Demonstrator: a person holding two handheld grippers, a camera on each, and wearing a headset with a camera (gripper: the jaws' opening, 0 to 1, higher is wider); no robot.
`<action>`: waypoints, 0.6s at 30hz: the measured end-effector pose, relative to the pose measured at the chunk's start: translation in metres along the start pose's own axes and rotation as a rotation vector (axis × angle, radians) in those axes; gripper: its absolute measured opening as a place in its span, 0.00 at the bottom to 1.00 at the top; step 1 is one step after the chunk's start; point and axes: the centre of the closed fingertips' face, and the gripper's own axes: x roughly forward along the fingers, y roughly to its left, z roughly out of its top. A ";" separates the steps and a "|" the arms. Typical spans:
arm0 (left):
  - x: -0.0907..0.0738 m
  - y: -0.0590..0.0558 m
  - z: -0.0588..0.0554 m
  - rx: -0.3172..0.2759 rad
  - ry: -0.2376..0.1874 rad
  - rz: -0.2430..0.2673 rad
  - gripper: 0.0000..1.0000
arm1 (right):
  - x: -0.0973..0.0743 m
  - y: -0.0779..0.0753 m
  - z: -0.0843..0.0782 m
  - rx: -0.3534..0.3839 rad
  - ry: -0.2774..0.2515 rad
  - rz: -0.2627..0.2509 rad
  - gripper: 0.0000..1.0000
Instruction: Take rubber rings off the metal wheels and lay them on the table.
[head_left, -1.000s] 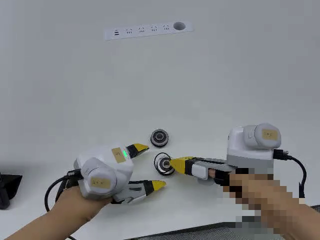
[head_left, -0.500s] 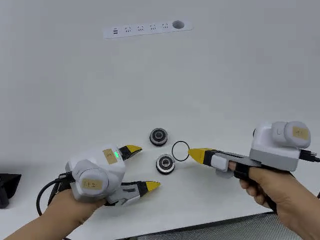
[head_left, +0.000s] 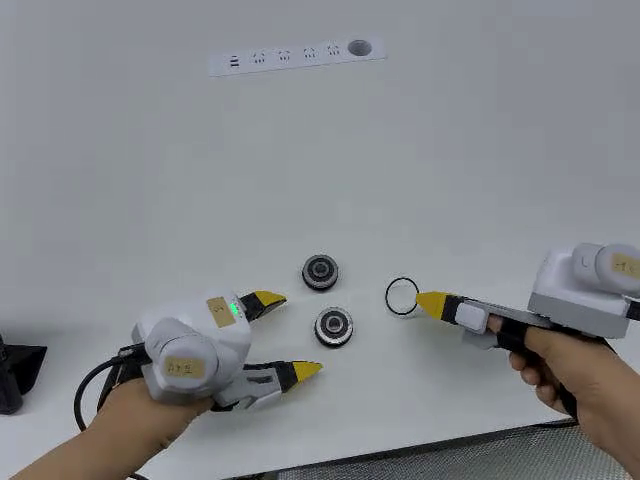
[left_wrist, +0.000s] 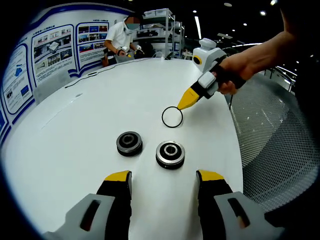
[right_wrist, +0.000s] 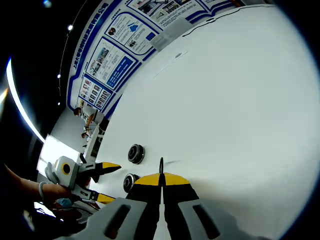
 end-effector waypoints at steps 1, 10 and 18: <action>0.000 0.000 0.000 0.000 0.001 0.000 0.53 | 0.001 0.000 -0.001 -0.022 0.008 -0.004 0.02; 0.001 0.001 0.001 -0.005 -0.002 -0.002 0.52 | 0.002 -0.006 -0.007 -0.177 0.051 -0.065 0.12; 0.003 -0.001 0.007 0.000 -0.013 -0.011 0.49 | -0.001 -0.007 -0.004 -0.245 0.047 -0.083 0.23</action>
